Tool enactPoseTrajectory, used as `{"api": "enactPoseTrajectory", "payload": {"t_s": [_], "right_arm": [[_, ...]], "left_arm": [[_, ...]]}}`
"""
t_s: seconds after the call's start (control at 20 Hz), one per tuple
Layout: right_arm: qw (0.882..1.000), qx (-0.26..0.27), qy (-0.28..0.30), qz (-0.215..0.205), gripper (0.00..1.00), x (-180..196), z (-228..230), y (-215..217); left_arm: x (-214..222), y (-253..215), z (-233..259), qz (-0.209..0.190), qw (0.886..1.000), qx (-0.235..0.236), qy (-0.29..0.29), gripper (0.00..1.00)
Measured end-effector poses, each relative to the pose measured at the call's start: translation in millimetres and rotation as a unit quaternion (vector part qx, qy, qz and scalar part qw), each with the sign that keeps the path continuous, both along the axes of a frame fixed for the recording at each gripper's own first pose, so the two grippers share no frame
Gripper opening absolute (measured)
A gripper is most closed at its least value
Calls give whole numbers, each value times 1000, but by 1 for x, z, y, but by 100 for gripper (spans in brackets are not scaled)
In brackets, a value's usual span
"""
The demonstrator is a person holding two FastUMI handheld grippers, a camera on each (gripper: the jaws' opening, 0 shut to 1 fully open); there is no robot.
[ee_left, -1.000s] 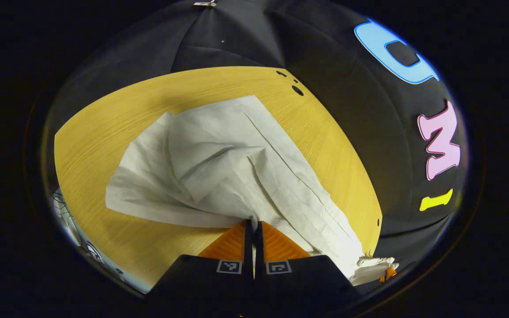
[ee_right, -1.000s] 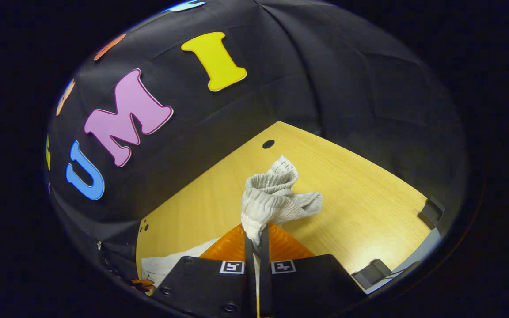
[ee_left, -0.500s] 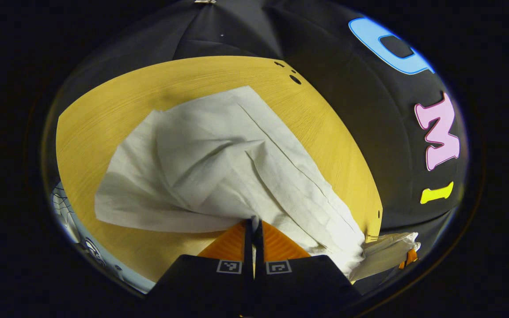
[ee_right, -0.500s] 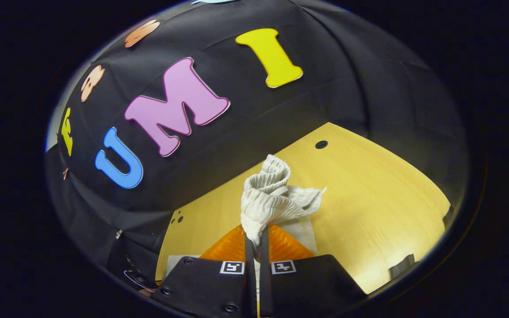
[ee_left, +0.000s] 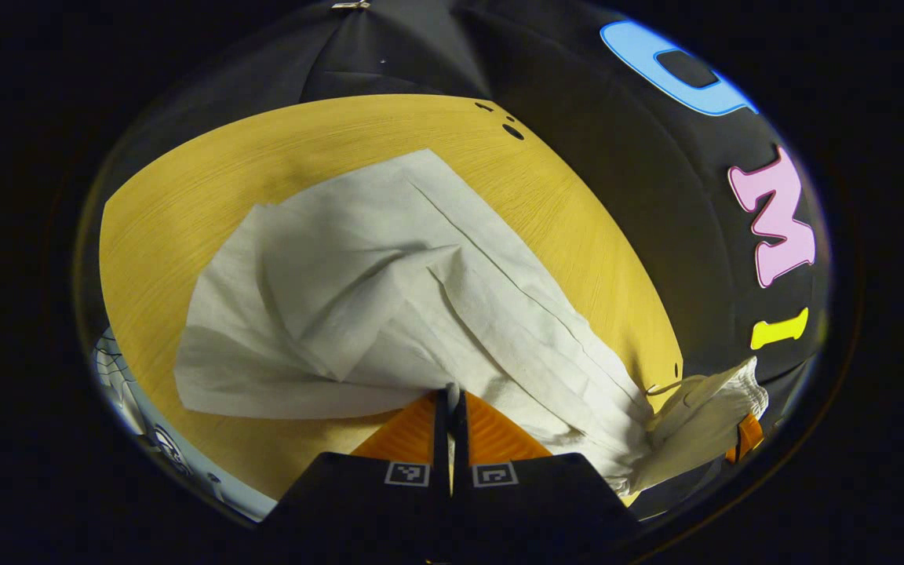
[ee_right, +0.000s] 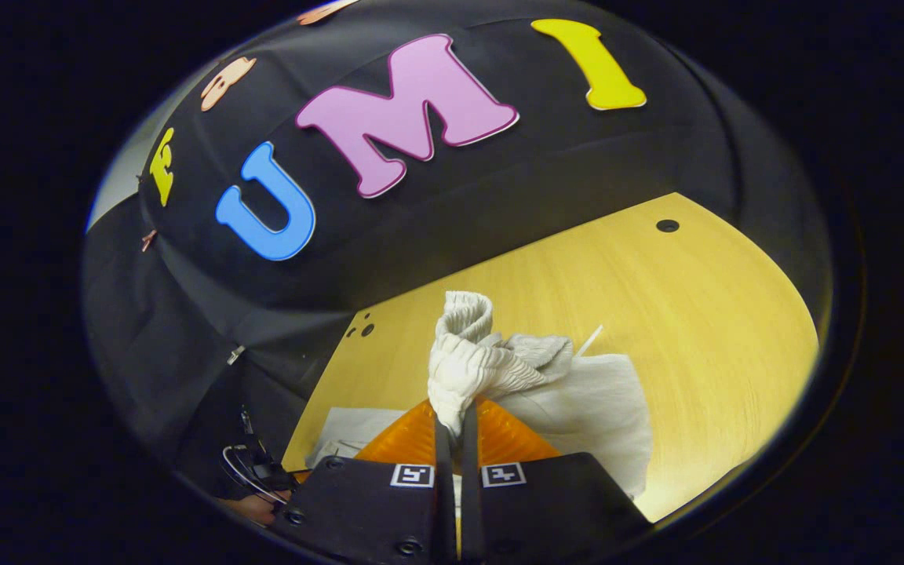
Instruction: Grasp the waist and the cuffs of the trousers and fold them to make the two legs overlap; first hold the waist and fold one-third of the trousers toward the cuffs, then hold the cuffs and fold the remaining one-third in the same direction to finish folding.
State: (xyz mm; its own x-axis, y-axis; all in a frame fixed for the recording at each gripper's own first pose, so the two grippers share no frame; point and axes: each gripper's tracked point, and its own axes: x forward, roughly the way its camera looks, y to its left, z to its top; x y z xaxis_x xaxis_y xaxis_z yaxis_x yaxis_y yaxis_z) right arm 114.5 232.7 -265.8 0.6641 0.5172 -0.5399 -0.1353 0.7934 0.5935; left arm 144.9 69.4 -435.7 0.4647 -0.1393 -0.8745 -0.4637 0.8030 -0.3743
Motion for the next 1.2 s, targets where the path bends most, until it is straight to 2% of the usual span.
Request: {"api": "enactPoseTrajectory", "payload": {"t_s": [0.3, 0.35, 0.45, 0.5, 0.55, 0.6, 0.65, 0.7, 0.75, 0.9, 1.2], "right_arm": [[995, -15, 44, 92, 7, -32, -43, 57], [993, -7, 54, 108, 13, -42, -47, 68], [989, -1, 78, 128, 18, -58, -58, 81], [987, 1, 89, 132, 9, -63, -63, 83], [985, 8, 99, 138, 22, -66, -66, 86], [983, 26, 109, 144, 25, -70, -63, 91], [981, 48, 118, 148, 51, -77, -59, 98], [978, 65, 126, 150, 47, -84, -59, 107], [977, 75, 132, 152, 52, -88, -57, 112], [979, 68, 129, 144, 53, -84, -57, 106], [987, 53, 139, 58, 53, -63, -69, 50]], "left_arm": [[2, -1, 1, 7, 1000, -5, 1, 6], [2, -1, 1, 7, 1000, -4, 1, 6], [3, -1, 0, 7, 1000, -5, 1, 6], [3, -1, 1, 8, 1000, -6, 1, 6], [3, -1, 1, 8, 1000, -8, 1, 6], [3, -1, 1, 9, 1000, -9, 1, 6], [2, -1, 1, 10, 1000, -10, 0, 6], [3, 0, 1, 9, 1000, -11, 1, 6], [2, 0, 2, 9, 1000, -11, 1, 6], [3, 1, 4, 7, 1000, -14, 1, 6], [6, 2, 8, 25, 999, -37, -9, 6]]}}
